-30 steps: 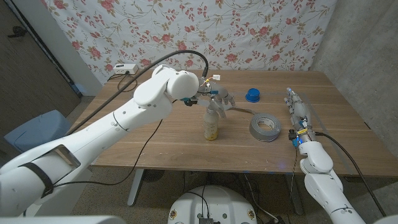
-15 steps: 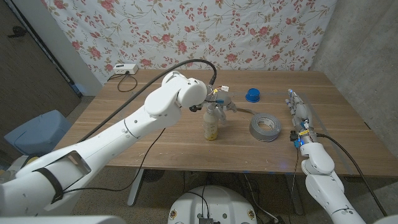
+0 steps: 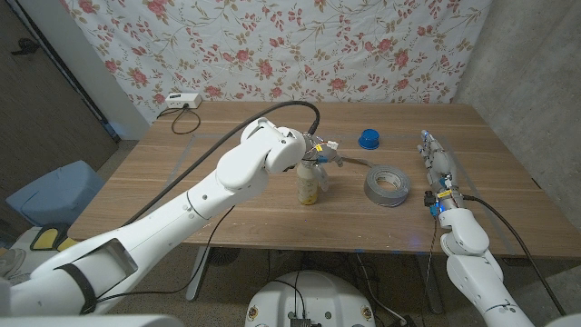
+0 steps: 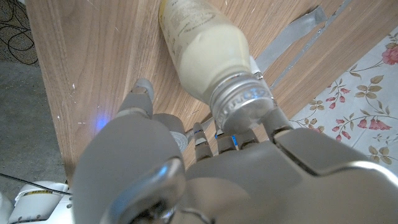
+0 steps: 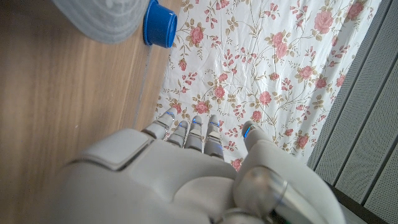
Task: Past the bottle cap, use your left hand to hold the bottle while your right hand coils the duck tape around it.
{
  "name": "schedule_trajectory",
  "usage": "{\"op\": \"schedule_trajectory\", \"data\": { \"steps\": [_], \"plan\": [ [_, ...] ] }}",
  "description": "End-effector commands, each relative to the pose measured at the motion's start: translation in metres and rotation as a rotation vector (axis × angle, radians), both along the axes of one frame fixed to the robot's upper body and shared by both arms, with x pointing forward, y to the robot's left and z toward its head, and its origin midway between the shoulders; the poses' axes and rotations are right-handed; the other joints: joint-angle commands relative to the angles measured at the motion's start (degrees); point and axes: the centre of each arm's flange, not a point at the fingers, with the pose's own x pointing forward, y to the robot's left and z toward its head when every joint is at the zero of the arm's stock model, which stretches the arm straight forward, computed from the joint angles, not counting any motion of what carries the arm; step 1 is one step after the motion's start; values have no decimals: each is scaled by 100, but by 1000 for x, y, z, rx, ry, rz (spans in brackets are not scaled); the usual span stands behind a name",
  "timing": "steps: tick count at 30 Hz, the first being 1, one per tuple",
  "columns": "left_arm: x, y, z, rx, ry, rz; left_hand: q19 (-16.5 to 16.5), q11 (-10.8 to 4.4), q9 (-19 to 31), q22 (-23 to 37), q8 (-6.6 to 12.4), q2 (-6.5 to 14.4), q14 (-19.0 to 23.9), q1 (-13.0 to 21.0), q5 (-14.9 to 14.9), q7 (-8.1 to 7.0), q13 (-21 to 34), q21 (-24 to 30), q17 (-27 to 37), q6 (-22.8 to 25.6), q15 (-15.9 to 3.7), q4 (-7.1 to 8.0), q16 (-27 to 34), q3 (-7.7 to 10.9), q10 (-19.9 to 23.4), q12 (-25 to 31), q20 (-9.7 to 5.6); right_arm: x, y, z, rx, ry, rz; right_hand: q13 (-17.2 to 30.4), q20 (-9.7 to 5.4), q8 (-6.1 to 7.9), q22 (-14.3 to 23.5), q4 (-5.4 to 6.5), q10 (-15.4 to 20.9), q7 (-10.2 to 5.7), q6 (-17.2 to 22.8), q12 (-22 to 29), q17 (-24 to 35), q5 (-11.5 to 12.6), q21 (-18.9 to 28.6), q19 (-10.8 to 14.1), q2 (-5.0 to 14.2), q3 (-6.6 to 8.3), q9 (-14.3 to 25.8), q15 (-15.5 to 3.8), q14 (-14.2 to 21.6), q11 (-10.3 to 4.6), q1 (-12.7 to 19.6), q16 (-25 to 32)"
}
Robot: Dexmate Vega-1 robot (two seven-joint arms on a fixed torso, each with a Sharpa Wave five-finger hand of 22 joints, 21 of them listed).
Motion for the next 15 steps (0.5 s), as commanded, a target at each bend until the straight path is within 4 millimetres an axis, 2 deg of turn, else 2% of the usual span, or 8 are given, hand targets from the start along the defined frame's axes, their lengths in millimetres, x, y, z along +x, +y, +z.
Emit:
{"op": "schedule_trajectory", "data": {
  "steps": [1, 4, 8, 10, 15],
  "plan": [
    [0, 6, -12, -28, -33, -38, 241, 12, 34, -6, 22, -55, 223, 105, 15, -76, 52, 57, 35, -39, 25, -16, 30, -18, -4, 17, -31, -2, 1, 3, -11, 5, -11, 25, 9, 24, 25, -1, 34, 2, 31, 34, 18, 22, 15, 27, -12, -7, 24, 24, -4, 7, -22, 25],
    [-5, 7, -12, -49, -41, -72, 388, 8, 43, -7, 33, -28, 355, 187, 18, -87, 83, 96, 46, -69, 39, -34, 64, -12, 17, 46, -100, -2, 2, 4, -14, 7, -13, 25, 9, 25, 25, 0, 44, 5, 36, 37, 18, 22, 13, 24, -12, -7, 24, 29, -5, 16, -24, 24],
    [-12, 9, -11, -72, -86, -97, 787, 69, 64, -8, 22, -18, 449, 269, -3, -85, 160, 214, 92, -248, 50, -30, 73, -69, -62, 72, -236, -2, 2, 5, -20, 14, -15, 25, 14, 22, 25, -5, 45, 4, 32, 35, 16, 24, 13, 24, -14, -4, 24, 30, -1, 16, -22, 22],
    [-20, 12, -4, -102, -153, -104, 847, 107, 71, -12, -3, -78, 428, 245, -19, -82, 189, 221, 106, -386, 65, -19, 52, -132, -162, 55, -263, -1, 2, 6, -21, 20, -13, 25, 23, 23, 25, -5, 49, 9, 36, 35, 16, 24, 13, 25, -17, -5, 24, 61, 17, 18, -26, 28],
    [-29, 17, 6, -114, -197, -43, 717, 136, 81, -16, -38, -76, 326, 176, -32, -80, 239, 143, 144, -613, 79, 42, 1, -212, -270, 51, -180, 1, 3, 7, -22, 20, -10, 25, 31, 22, 25, -3, 53, 12, 36, 34, 17, 25, 9, 17, -16, -3, 25, 73, 19, 20, -30, 26]
  ]
}}
